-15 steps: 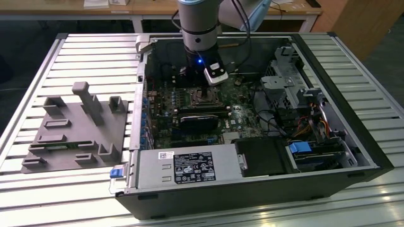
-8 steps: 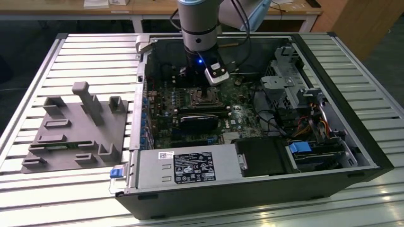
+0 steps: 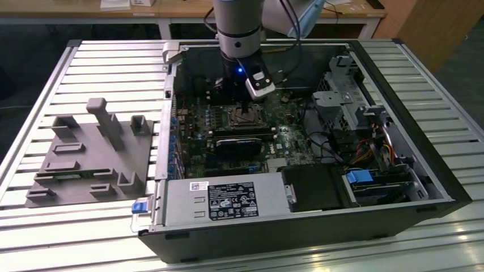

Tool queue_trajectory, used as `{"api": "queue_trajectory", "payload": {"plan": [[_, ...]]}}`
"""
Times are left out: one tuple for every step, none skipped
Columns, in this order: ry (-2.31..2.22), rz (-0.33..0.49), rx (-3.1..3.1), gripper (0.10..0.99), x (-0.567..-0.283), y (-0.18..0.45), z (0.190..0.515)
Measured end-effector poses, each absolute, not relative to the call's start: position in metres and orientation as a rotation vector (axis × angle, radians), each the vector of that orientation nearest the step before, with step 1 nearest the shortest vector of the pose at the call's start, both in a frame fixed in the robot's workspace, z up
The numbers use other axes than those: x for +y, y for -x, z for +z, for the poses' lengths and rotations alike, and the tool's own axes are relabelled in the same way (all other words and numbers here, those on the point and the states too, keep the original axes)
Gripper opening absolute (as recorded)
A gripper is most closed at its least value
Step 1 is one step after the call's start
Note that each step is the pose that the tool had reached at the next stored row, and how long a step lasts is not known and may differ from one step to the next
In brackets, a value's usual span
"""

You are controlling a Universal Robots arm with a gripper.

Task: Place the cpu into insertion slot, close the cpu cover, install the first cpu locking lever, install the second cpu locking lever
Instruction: 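Install the first cpu locking lever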

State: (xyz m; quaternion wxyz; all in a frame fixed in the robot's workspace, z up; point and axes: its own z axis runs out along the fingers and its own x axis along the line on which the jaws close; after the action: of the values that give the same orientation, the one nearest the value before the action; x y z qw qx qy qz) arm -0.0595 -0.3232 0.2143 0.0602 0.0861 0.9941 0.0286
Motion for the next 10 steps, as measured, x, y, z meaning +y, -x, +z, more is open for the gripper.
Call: {"api": "queue_trajectory", "payload": {"plan": [[-0.261,0.086,3.009,0.106,-0.323,0.06,0.216],[-0.261,0.087,3.009,0.106,-0.323,0.06,0.219],[-0.26,0.086,3.009,0.106,-0.323,0.06,0.221],[-0.26,0.086,3.009,0.106,-0.323,0.059,0.223],[-0.261,0.087,3.009,0.106,-0.323,0.059,0.225],[-0.261,0.086,3.009,0.106,-0.323,0.059,0.227],[-0.261,0.086,3.009,0.106,-0.323,0.059,0.229],[-0.262,0.086,3.009,0.106,-0.323,0.059,0.231],[-0.262,0.087,3.008,0.106,-0.323,0.059,0.233],[-0.263,0.086,3.008,0.106,-0.323,0.059,0.234]]}}
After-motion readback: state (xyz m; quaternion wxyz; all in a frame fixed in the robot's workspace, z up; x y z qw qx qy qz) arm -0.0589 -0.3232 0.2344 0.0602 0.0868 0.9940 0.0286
